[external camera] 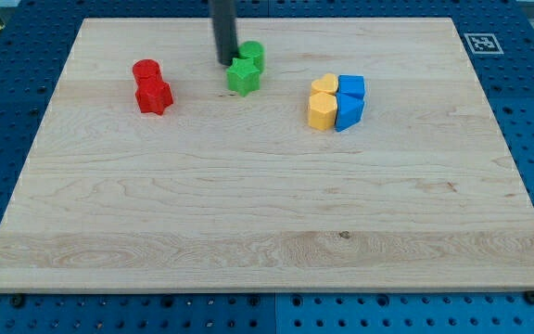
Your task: Push the green star to the right of the red circle
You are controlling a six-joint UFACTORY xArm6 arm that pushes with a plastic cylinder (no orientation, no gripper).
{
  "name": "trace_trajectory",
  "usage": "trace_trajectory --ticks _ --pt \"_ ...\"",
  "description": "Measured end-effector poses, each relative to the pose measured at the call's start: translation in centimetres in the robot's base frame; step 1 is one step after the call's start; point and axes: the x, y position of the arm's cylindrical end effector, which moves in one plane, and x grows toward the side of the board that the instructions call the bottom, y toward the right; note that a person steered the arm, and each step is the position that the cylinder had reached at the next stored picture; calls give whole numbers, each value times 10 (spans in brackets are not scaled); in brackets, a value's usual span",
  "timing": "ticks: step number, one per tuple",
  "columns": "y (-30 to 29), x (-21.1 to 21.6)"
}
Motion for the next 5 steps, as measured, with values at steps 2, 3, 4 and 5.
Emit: trace_trajectory --ticks 2,3,4,5 --pt "66 35" --pt "66 48" --pt "66 69" --pt "62 72"
